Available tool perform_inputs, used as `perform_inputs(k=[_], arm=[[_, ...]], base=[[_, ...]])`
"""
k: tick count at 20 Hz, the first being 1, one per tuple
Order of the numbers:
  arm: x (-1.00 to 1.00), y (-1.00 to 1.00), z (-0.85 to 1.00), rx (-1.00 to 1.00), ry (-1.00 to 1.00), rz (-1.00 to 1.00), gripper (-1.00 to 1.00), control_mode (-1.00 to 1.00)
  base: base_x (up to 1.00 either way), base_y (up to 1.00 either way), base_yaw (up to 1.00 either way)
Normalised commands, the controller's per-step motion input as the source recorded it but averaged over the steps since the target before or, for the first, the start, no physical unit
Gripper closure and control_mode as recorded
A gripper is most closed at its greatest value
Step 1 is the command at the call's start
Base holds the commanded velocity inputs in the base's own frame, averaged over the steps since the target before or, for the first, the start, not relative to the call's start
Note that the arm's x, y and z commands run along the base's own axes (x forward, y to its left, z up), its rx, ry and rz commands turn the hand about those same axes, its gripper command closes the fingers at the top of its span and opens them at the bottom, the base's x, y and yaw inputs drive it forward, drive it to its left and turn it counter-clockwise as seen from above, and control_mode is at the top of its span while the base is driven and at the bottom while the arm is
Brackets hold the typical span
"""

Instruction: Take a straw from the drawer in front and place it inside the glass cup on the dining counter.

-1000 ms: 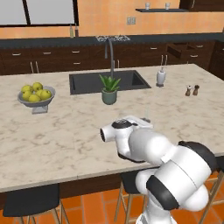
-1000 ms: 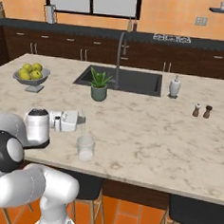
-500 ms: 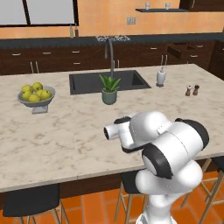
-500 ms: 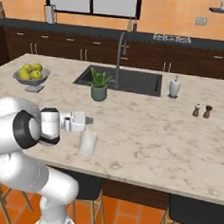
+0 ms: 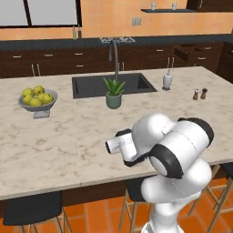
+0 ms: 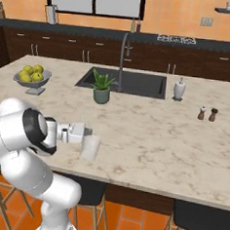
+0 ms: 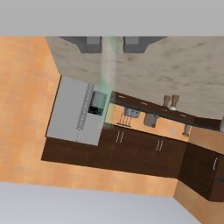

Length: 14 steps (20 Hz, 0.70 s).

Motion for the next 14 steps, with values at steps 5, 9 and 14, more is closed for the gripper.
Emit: perform_inputs(k=[5, 9, 14], arm=[[-0.27, 0.0, -0.09, 0.0, 0.0, 0.0, -1.0, -1.0], [-0.11, 0.0, -0.01, 0.0, 0.0, 0.0, -1.0, -1.0], [-0.23, 0.0, 0.16, 0.01, -0.01, 0.0, -1.0, -1.0]], base=[[0.0, 0.0, 0.0], [0.0, 0.0, 0.0], [0.0, 0.0, 0.0]])
